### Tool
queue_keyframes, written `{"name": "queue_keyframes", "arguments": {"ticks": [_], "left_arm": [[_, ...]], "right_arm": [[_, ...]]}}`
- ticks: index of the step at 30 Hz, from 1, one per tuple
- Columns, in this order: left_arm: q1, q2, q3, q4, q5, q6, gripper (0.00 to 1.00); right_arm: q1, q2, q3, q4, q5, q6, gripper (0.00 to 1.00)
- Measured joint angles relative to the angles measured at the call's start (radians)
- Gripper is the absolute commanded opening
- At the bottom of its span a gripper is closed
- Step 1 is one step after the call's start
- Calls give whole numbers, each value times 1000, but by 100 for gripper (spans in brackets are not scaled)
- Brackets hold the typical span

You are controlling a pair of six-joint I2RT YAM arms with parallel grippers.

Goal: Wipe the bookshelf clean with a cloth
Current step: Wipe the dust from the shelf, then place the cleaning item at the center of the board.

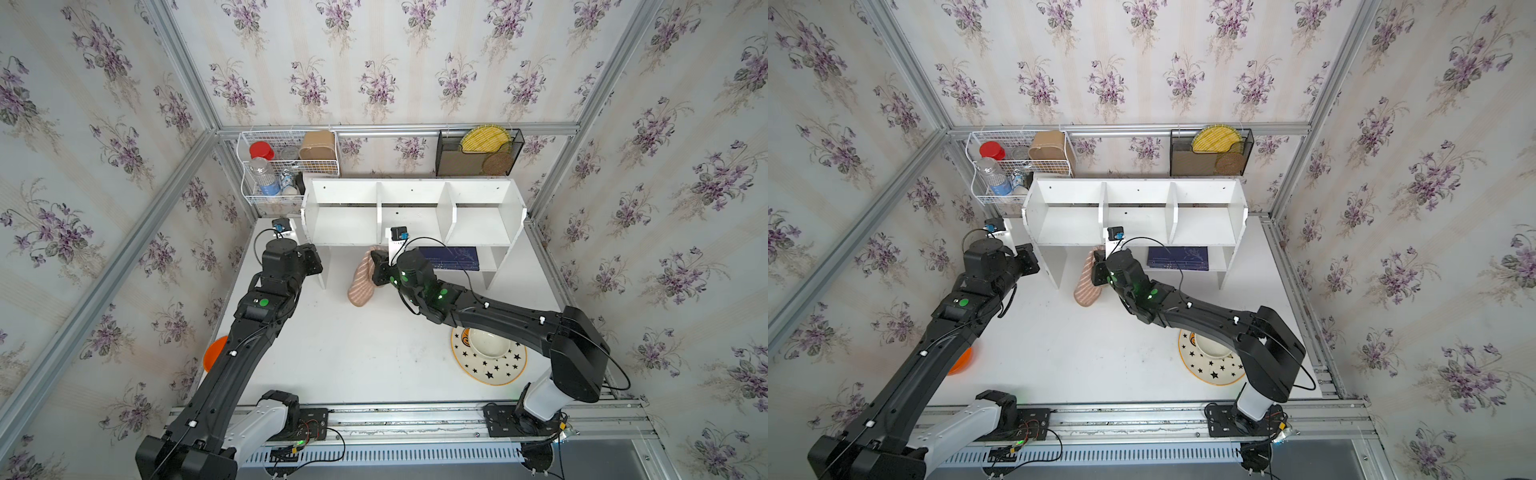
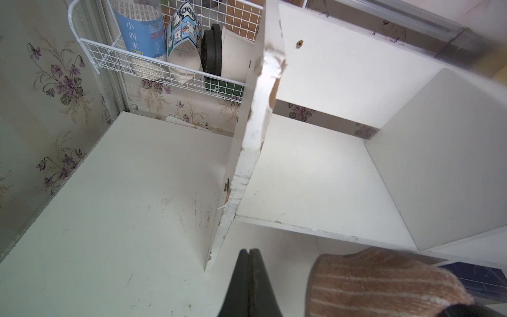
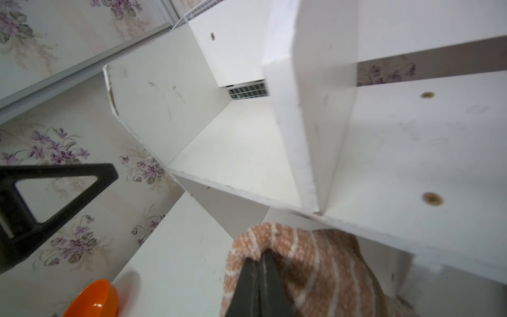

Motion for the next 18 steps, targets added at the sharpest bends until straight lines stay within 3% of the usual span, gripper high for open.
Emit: {"name": "queue_keyframes", "arguments": {"ticks": [2,7,11,13,18], "left_arm": [[0,-3,4,-10,-6,0,5],[0,-30,16,-42,-38,-22,47],[0,-60,18,-103,-61,-65,54],[0,-82,18,-150,-76,-92,68],[-9,-163,-16,-246,-82,-148,69]], "right_arm": [[20,-1,-14,11,-24,0,0],[67,-38,-138,66,-79,25,0],[75,-17,-254,119,-124,82,2],[75,10,-288,118,-143,109,20],[77,-10,-343,102,-158,142,67]]}}
